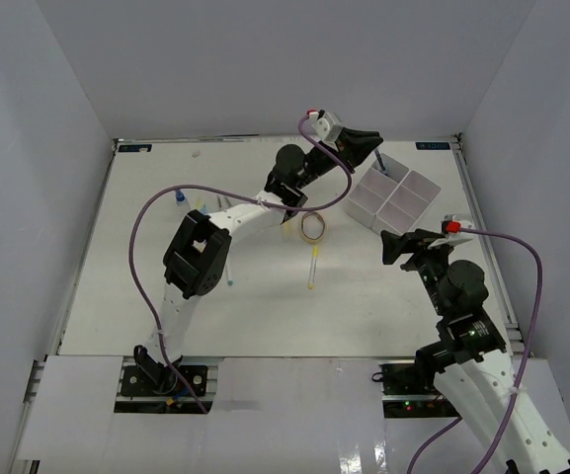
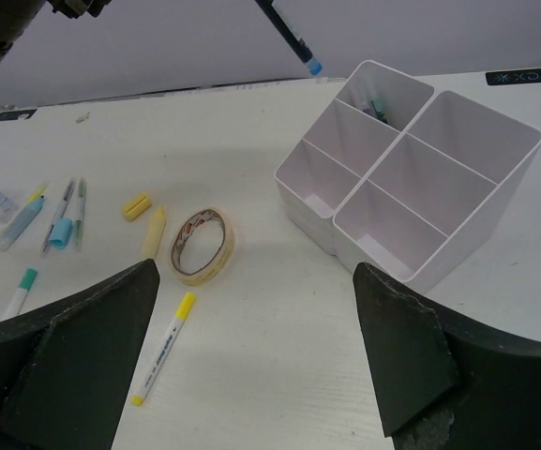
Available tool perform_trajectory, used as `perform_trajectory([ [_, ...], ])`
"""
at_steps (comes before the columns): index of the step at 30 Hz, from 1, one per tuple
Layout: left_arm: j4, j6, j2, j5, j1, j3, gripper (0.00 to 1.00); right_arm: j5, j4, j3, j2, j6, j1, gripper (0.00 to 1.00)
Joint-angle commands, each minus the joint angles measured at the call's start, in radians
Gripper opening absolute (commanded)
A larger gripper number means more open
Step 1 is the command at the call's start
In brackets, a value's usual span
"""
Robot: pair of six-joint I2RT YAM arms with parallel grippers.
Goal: Sort the stationery into containers
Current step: Place the pen in the storage box.
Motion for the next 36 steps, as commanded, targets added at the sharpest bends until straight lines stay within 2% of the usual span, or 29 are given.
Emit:
perform_trajectory([
  [1,0.124,-0.015,0.036,-0.006,-0.006,0.070,0.00,-0.003,0.017,-0.010,-0.026,0.027,-0.004,0.90],
  [13,0.113,0.011,0.282,-0.059,-0.007,0.341,0.00,-0.028,-0.055,-0.008,-0.074,0.023,-0.004,0.90],
  [26,0.102,0.015,0.441,-0.111,-0.007,0.455,0.00,-0.044,-0.062,-0.014,-0.086,0.010,-0.004,0.90],
  [36,0.142,-0.006,0.503,-0.161,-0.006,0.481,0.00,-0.078,-0.058,-0.024,-0.078,0.001,-0.004,0.90],
])
